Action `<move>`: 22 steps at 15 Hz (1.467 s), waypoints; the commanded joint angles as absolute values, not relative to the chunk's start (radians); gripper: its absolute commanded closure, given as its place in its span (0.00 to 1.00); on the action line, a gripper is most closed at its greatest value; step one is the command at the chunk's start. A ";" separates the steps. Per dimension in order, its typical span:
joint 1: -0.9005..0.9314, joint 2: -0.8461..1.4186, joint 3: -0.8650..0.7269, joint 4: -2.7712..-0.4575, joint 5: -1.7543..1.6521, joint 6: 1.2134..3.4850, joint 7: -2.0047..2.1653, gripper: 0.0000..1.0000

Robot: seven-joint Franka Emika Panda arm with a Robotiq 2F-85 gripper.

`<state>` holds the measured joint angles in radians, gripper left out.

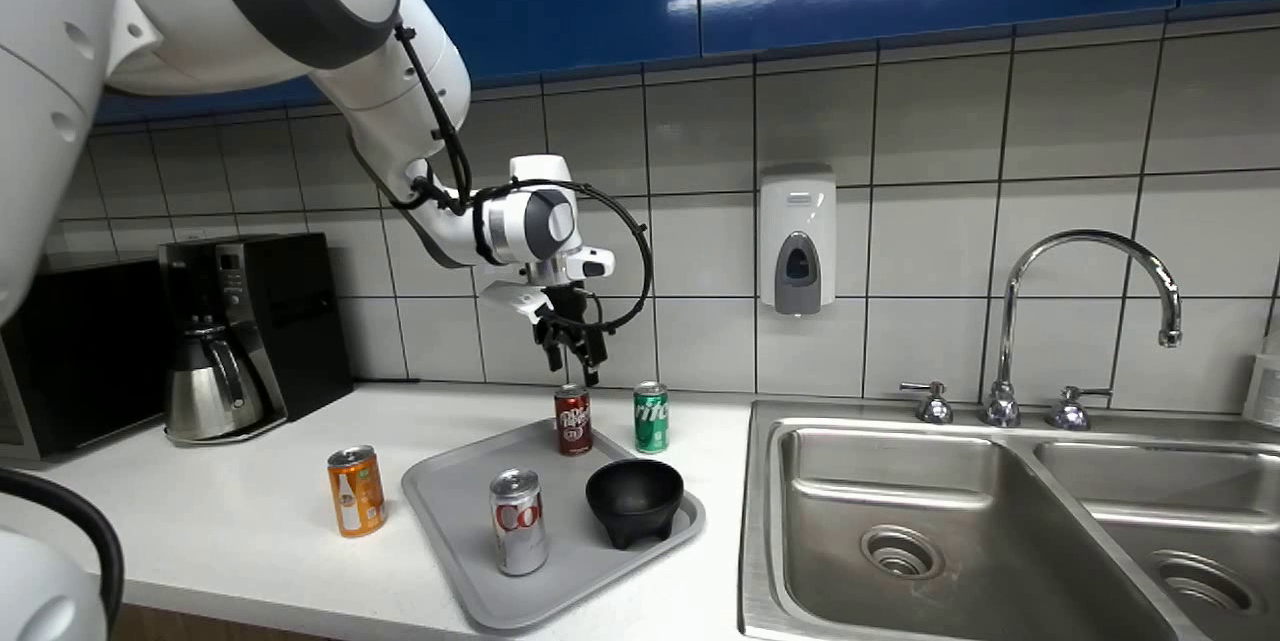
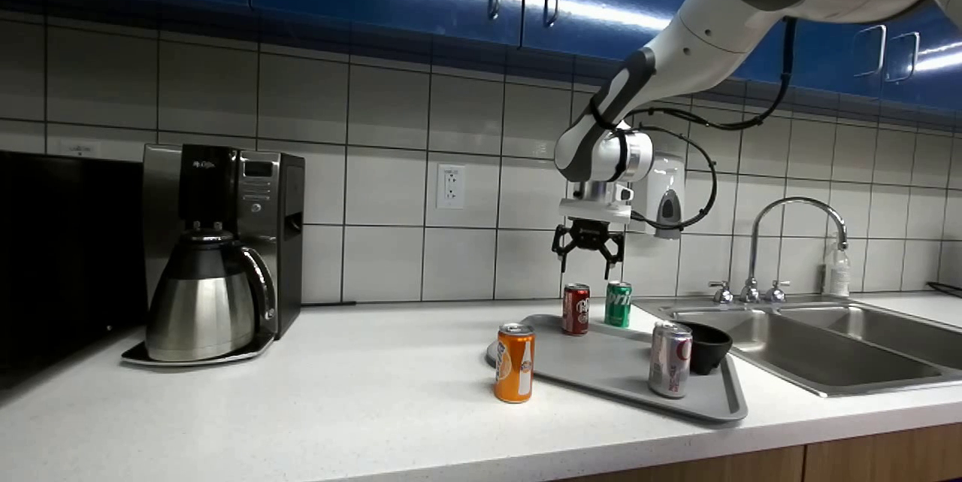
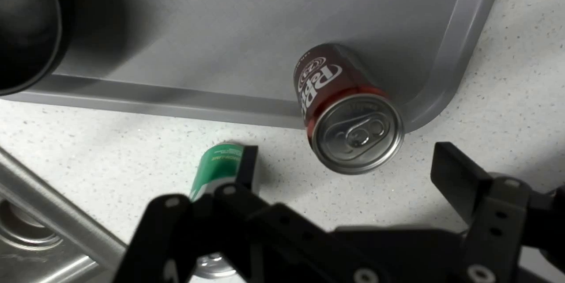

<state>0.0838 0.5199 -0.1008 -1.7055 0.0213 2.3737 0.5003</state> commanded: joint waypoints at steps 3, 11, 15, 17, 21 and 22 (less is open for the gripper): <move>0.083 0.533 -0.091 -1.705 0.025 2.361 0.472 0.00; 0.091 0.581 -0.092 -1.668 0.025 2.348 0.474 0.00; 0.090 0.603 -0.093 -1.645 0.026 2.342 0.474 0.00; 0.091 0.615 -0.094 -1.633 0.026 2.339 0.475 0.00; 0.091 0.641 -0.094 -1.607 0.028 2.333 0.476 0.00; 0.091 0.646 -0.094 -1.602 0.028 2.332 0.476 0.00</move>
